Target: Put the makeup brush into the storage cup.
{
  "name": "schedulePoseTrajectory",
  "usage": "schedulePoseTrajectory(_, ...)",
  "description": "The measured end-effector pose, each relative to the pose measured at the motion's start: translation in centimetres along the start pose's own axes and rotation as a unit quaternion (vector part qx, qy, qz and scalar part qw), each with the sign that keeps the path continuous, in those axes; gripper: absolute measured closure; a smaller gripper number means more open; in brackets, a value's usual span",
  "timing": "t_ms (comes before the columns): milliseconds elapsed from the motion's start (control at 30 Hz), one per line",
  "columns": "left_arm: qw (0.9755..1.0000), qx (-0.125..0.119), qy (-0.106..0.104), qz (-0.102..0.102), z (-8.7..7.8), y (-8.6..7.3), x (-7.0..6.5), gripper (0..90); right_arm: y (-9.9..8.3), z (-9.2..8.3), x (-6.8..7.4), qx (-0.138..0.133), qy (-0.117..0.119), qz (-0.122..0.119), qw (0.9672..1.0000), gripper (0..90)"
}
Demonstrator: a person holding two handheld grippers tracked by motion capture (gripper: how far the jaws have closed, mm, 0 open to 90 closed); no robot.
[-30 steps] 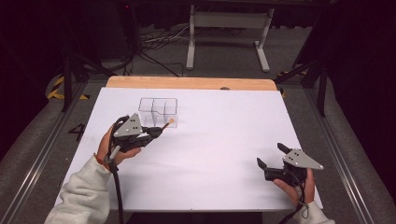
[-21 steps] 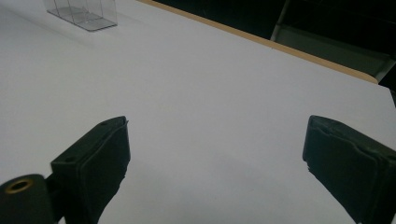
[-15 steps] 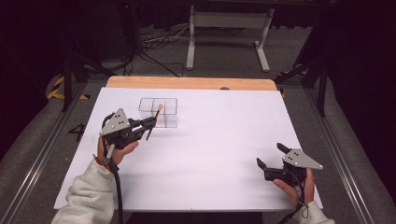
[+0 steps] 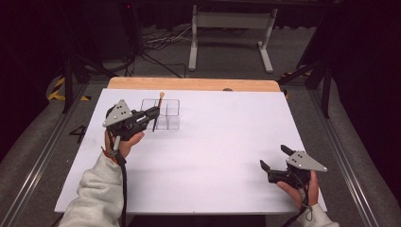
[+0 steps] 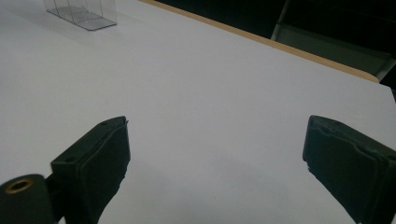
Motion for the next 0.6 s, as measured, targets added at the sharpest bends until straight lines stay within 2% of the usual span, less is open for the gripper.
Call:
schedulePoseTrajectory(233, 1.0, -0.001, 0.001, -0.008, 1.2, 0.6, 0.7, 83.1, 0.0, 0.0, 0.1, 0.001, 0.001, 0.0, 1.0, 8.0)
schedulePoseTrajectory(600, 0.9999, -0.001, 0.015, 0.001, 2.2, 1.1, 2.1, 83.1, -0.1, 0.0, 0.1, 0.002, 0.002, 0.0, 1.0, 8.0)
Point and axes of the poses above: each handheld gripper's, and its own axes: z roughly forward along the jaws, y roughly out of its top, x roughly to its left, the point moved 10 cm from there along z, roughly forward along the jaws, and after that the axes turned 15 degrees about -x, right-handed, at the moved point
